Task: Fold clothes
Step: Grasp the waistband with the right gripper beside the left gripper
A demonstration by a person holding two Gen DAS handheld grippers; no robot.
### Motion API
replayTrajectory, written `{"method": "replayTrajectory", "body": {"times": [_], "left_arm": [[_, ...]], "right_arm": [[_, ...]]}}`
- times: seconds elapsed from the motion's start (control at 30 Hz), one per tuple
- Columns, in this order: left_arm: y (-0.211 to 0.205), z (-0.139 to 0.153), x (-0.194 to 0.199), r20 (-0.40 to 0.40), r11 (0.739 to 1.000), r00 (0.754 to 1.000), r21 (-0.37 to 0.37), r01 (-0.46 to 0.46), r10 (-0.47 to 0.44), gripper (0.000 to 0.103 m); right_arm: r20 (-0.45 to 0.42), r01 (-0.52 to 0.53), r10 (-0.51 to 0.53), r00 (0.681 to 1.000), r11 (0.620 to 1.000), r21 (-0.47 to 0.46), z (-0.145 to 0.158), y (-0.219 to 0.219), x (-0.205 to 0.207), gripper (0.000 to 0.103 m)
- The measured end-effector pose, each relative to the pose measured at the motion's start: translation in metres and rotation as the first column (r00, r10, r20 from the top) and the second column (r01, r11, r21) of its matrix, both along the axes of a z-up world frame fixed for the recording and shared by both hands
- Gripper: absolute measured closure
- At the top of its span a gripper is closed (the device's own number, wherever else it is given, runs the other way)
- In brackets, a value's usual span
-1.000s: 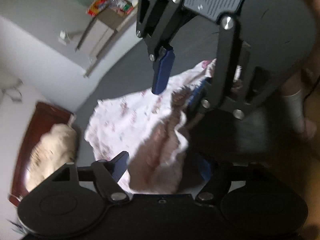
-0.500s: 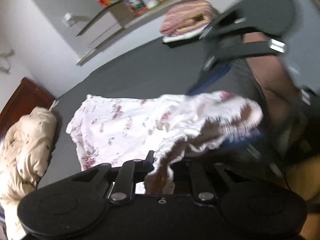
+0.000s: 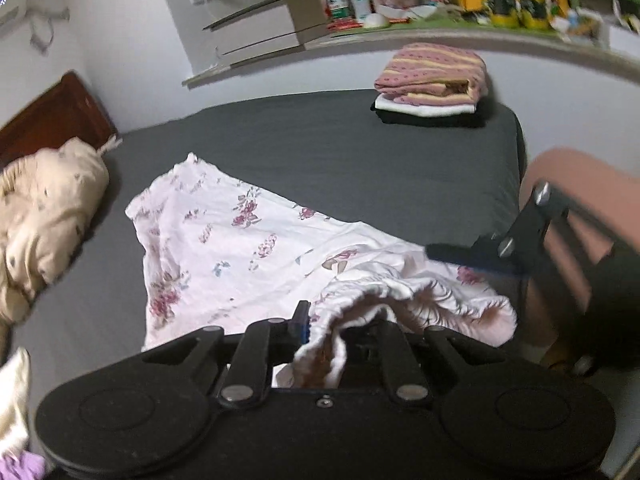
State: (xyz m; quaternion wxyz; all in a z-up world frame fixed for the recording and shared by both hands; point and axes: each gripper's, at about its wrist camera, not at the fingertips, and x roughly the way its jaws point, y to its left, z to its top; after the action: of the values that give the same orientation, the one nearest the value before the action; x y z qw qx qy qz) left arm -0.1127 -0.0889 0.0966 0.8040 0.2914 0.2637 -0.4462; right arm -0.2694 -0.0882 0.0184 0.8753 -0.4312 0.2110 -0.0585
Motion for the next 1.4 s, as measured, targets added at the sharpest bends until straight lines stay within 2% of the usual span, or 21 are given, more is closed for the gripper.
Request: {"method": "replayTrajectory", "body": {"times": [0.13,0.23,0.33,0.47,0.6,0.67,0.8,0.87,0.97,1.07,1.13,1.17,1.2,1.27,1.4], "left_arm": [[0.002,0.001,0.007,-0.070,0.999,0.997,-0.038,-0.037,0.034,0.089],[0.002,0.003,0.014,-0.115,0.996,0.992,-0.063,-0.062,0.055,0.089],[0.002,0.005,0.015,-0.135,0.994,0.989,-0.081,-0.069,0.057,0.089],[0.002,0.008,0.016,-0.152,0.992,0.986,-0.096,-0.084,0.068,0.089],[0.006,0.009,0.019,-0.158,0.990,0.984,-0.097,-0.099,0.083,0.089],[0.009,0.008,0.019,-0.158,0.990,0.983,-0.094,-0.104,0.089,0.089],[0.012,0.006,0.021,-0.163,0.989,0.982,-0.094,-0.110,0.094,0.089],[0.015,0.004,0.020,-0.165,0.990,0.982,-0.092,-0.109,0.093,0.089],[0.018,0.001,0.019,-0.167,0.990,0.982,-0.089,-0.108,0.092,0.089],[0.021,-0.002,0.017,-0.172,0.991,0.982,-0.091,-0.097,0.080,0.089],[0.021,-0.005,0.014,-0.164,0.994,0.984,-0.082,-0.078,0.064,0.089],[0.020,-0.005,0.012,-0.150,0.995,0.987,-0.071,-0.065,0.054,0.089],[0.019,-0.007,0.009,-0.132,0.997,0.990,-0.057,-0.049,0.041,0.089],[0.017,-0.011,0.002,-0.106,0.999,0.994,-0.030,-0.020,0.017,0.089],[0.016,-0.020,-0.006,-0.061,1.000,0.998,0.022,0.016,-0.014,0.089]], "right_arm": [[0.046,0.009,-0.010,0.999,1.000,0.029,0.003,0.008,-0.003,0.004],[0.075,0.055,-0.055,0.996,0.999,0.002,-0.002,0.009,0.006,0.004],[0.070,0.129,-0.127,0.989,0.991,-0.029,-0.013,0.005,0.020,0.004],[0.053,0.169,-0.168,0.984,0.985,-0.018,-0.016,-0.007,0.019,0.004],[0.061,0.188,-0.187,0.980,0.982,-0.013,-0.006,-0.028,0.018,0.005],[0.064,0.179,-0.180,0.982,0.984,0.028,0.007,-0.041,0.015,0.005],[0.090,0.061,-0.062,0.994,0.998,0.023,0.031,-0.057,0.001,0.005],[0.083,0.003,-0.001,0.997,1.000,-0.018,0.038,-0.064,-0.009,0.005],[0.050,-0.070,0.072,0.996,0.996,-0.055,0.042,-0.079,-0.010,0.005],[-0.031,-0.202,0.201,0.979,0.978,-0.043,0.043,-0.093,-0.012,0.007],[-0.085,-0.277,0.272,0.959,0.959,-0.061,0.039,-0.099,-0.010,0.022],[-0.116,-0.307,0.298,0.948,0.949,-0.068,0.038,-0.101,-0.009,0.040],[-0.143,-0.330,0.317,0.937,0.941,-0.071,0.037,-0.104,-0.010,0.052],[-0.189,-0.367,0.349,0.918,0.928,-0.066,0.033,-0.110,-0.006,0.057],[-0.273,-0.413,0.404,0.873,0.910,0.026,0.029,-0.128,0.010,0.082]]}}
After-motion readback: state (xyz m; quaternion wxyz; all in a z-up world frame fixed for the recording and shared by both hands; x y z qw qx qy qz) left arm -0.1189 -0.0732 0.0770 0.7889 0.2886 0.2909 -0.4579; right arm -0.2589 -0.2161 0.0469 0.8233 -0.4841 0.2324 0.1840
